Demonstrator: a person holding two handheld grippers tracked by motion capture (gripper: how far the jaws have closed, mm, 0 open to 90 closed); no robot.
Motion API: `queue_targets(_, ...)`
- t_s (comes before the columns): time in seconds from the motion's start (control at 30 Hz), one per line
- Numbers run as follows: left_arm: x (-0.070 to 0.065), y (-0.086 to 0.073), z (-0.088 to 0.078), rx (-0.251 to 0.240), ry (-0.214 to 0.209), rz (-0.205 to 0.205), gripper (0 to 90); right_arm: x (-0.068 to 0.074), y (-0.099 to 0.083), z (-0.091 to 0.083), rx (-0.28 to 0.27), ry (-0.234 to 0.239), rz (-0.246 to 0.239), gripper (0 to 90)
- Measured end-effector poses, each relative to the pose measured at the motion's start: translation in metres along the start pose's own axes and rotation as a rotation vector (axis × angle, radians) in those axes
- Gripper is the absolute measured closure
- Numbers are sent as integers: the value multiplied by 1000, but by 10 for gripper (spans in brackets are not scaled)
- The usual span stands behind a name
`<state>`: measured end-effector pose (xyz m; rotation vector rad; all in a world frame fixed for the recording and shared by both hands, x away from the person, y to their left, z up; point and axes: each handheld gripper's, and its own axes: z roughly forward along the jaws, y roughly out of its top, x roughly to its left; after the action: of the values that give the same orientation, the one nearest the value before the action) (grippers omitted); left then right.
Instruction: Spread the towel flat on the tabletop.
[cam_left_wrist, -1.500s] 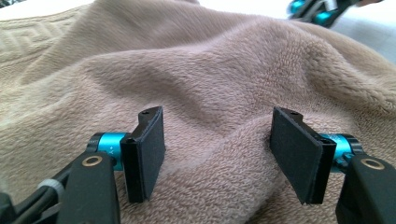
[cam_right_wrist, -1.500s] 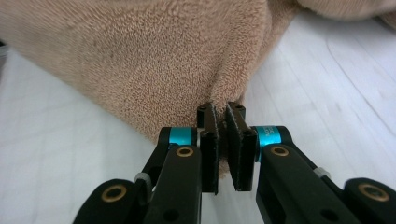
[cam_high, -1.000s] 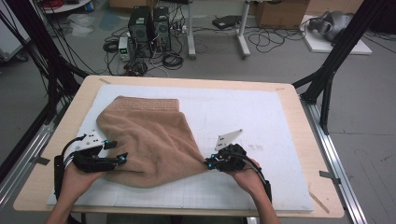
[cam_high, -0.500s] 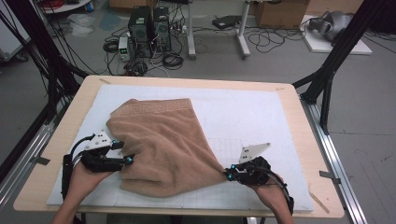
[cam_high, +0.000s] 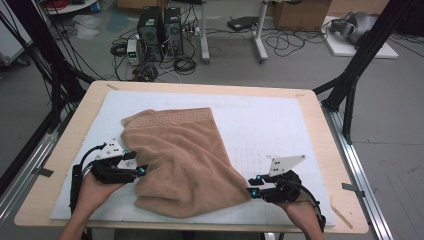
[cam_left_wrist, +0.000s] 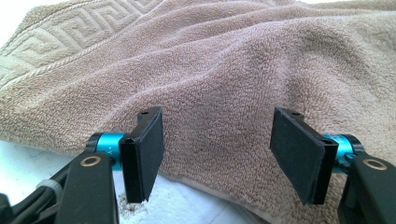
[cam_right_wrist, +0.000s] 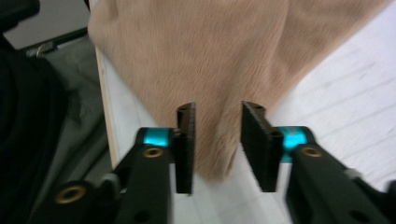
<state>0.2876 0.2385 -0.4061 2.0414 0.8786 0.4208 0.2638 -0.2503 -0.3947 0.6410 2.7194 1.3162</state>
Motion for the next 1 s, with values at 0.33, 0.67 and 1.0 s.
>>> queue_targets(0.33, 3, 4, 18, 9, -5, -14, 353, -32, 59, 26, -1, -73, -58, 568)
queue_targets(0.67, 1, 3, 32, 55, -37, 12, 369, -69, 75, 92, 60, -80, -20, 571)
queue_targets(1.0, -2, -1, 45, 119, -97, 23, 463, -87, 64, 124, 140, -103, 0, 696)
